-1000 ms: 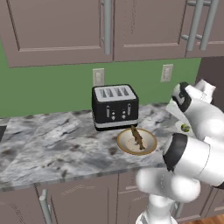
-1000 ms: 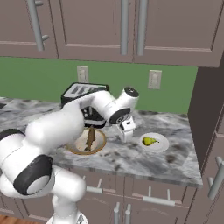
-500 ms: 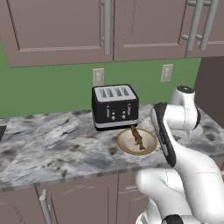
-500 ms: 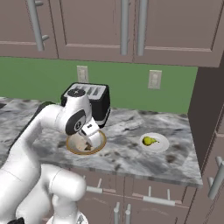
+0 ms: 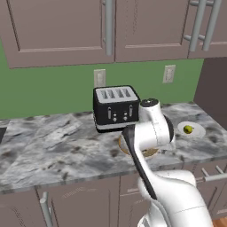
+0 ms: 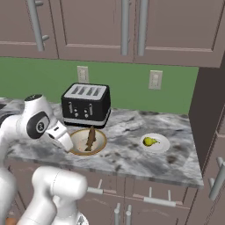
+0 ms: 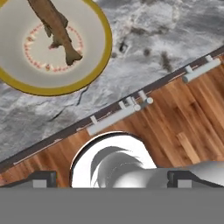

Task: Remove the pear from the bowl and place it on the small plate. Then place the bowl with only the fish in the microwave, close the door, and press the start button to microwave the fish.

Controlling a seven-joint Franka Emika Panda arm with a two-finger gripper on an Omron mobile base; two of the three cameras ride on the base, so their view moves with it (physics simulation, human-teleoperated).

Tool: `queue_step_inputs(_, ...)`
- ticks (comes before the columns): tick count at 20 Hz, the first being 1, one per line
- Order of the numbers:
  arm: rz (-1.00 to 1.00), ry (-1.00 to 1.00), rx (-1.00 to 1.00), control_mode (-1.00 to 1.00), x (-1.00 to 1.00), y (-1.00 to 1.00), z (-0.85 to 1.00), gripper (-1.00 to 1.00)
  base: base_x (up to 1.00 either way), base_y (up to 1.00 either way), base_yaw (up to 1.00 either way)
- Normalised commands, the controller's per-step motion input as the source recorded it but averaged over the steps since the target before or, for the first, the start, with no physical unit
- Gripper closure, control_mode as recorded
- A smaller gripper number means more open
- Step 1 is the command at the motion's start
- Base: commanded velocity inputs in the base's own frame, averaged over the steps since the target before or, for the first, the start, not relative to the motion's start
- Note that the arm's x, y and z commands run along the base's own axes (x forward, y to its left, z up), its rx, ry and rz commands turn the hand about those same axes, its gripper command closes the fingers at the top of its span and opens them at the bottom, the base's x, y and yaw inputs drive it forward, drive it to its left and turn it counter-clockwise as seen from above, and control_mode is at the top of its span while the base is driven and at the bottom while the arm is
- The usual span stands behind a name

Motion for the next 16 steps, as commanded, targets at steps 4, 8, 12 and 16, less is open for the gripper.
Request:
queue_step_inputs(4,0.0,0.08,-0.15,-1.0,0.14,0.55,-0.2,-1.0,0.0,0.0,0.0)
queue_step_inputs(8,0.08,0.27,-0.18,-1.0,0.67,0.62,-0.12,-1.0,0.0,0.0,0.0)
queue_step_inputs(12,0.15,0.05,-0.06,-1.0,0.46,0.09,-0.32,-1.0,0.0,0.0,0.0)
queue_step_inputs(16,0.15,-0.08,0.0,-1.0,0.34,-0.05,-0.06,-1.0,0.0,0.0,0.0)
